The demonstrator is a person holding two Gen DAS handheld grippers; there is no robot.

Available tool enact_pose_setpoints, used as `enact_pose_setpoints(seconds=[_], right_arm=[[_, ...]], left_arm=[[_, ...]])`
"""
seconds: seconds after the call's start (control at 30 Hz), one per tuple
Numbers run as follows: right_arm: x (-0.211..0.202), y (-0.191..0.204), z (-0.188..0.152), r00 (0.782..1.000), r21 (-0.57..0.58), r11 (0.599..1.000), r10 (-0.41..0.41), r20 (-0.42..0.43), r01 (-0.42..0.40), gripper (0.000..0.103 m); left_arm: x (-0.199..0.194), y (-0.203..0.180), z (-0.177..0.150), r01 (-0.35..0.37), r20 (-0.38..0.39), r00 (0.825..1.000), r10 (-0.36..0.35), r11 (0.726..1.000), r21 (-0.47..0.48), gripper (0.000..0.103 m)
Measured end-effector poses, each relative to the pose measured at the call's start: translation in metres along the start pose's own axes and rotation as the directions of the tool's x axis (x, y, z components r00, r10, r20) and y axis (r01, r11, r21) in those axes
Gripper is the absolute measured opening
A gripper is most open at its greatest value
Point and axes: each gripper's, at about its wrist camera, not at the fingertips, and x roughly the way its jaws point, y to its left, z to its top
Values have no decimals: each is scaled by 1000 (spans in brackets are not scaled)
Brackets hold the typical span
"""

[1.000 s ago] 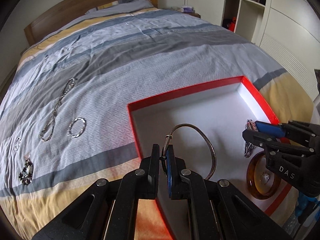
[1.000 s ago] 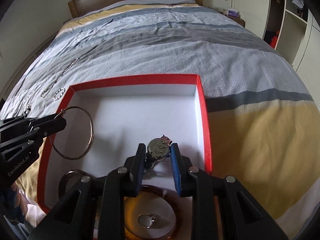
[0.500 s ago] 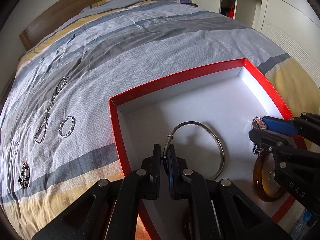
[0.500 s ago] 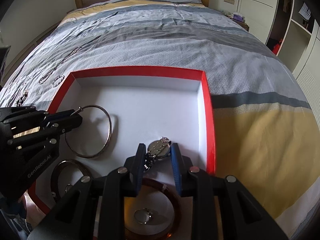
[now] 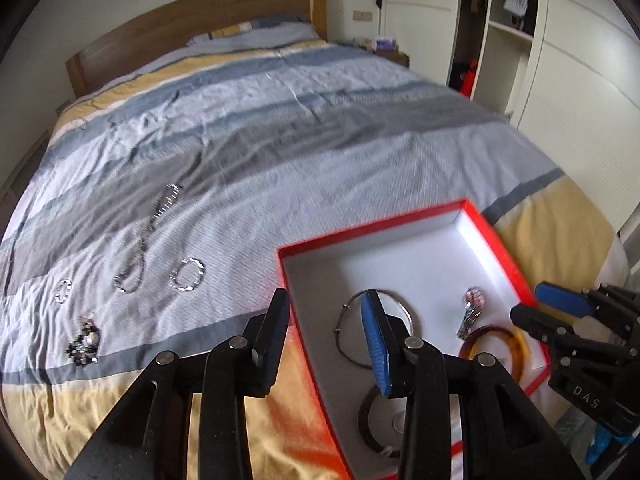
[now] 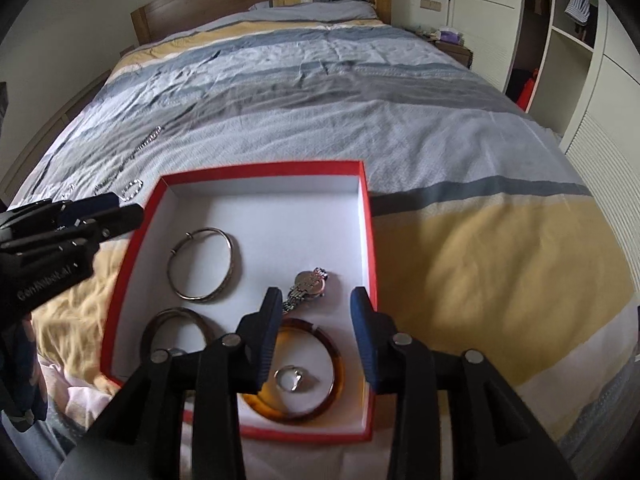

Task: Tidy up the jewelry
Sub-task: 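Open the left tool to drop the silver bangle while the right tool releases the watch, then withdraw both tools from the box toward the remaining jewelry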

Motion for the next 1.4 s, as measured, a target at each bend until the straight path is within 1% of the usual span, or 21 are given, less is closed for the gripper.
enact_pose_setpoints(seconds=[0.1, 0.2, 0.23, 0.3, 0.37, 0.43, 0.5, 0.53, 0.7, 0.73, 0.77, 0.83, 0.97, 1.07, 1.2, 1.33, 1.4], right_arm=[[-27, 6, -3, 999, 21, 1000, 4, 38, -5, 34], [-56, 14, -9, 997, 33, 999, 17, 74, -19, 34], [-69, 16, -12, 996, 45, 999, 27, 89, -31, 34], [-92, 21, -17, 990, 63, 997, 42, 133, -51, 34], [-110, 26, -21, 986, 69, 996, 48, 157, -60, 35], [-128, 33, -24, 981, 74, 995, 51, 185, -66, 35], [-148, 43, -28, 975, 59, 995, 63, 215, -77, 35], [-156, 47, -30, 972, 54, 995, 68, 226, -83, 36], [-191, 73, -36, 957, 19, 994, 96, 272, -105, 39], [-195, 78, -37, 955, 13, 994, 102, 277, -110, 40], [-199, 85, -37, 954, 2, 993, 110, 280, -115, 40], [-204, 100, -37, 951, -25, 992, 127, 281, -125, 40], [-207, 126, -39, 950, -87, 987, 153, 273, -134, 40], [-206, 141, -39, 950, -124, 983, 167, 265, -139, 40], [-197, 154, -36, 952, -154, 977, 182, 246, -147, 40], [-181, 161, -32, 955, -156, 975, 192, 226, -159, 40], [-171, 163, -29, 959, -155, 975, 192, 211, -161, 40]], left_arm=[[-35, 12, -1, -10, 48, 999, 11, 1000, -23, 37], [-78, 31, -5, -29, 96, 995, 32, 999, -29, 37], [-98, 40, -7, -40, 115, 992, 43, 999, -28, 37], [-128, 55, -12, -63, 143, 988, 67, 998, -30, 38], [-163, 75, -19, -92, 180, 979, 97, 995, -38, 44], [-198, 97, -27, -121, 216, 967, 133, 990, -68, 45], [-228, 113, -36, -144, 249, 955, 164, 985, -96, 52], [-246, 124, -42, -168, 266, 944, 194, 979, -117, 56], [-305, 154, -73, -213, 326, 910, 256, 963, -163, 62], [-313, 159, -79, -221, 333, 904, 267, 961, -169, 65], [-319, 162, -84, -232, 338, 899, 279, 957, -174, 68], [-330, 169, -95, -257, 342, 888, 307, 949, -184, 70], [-342, 187, -114, -259, 344, 882, 323, 941, -218, 70], [-340, 202, -125, -288, 331, 874, 356, 927, -239, 70], [-329, 222, -140, -285, 291, 885, 364, 916, -281, 70], [-308, 241, -154, -285, 248, 896, 368, 905, -315, 69], [-295, 249, -159, -280, 225, 905, 361, 904, -323, 69]])
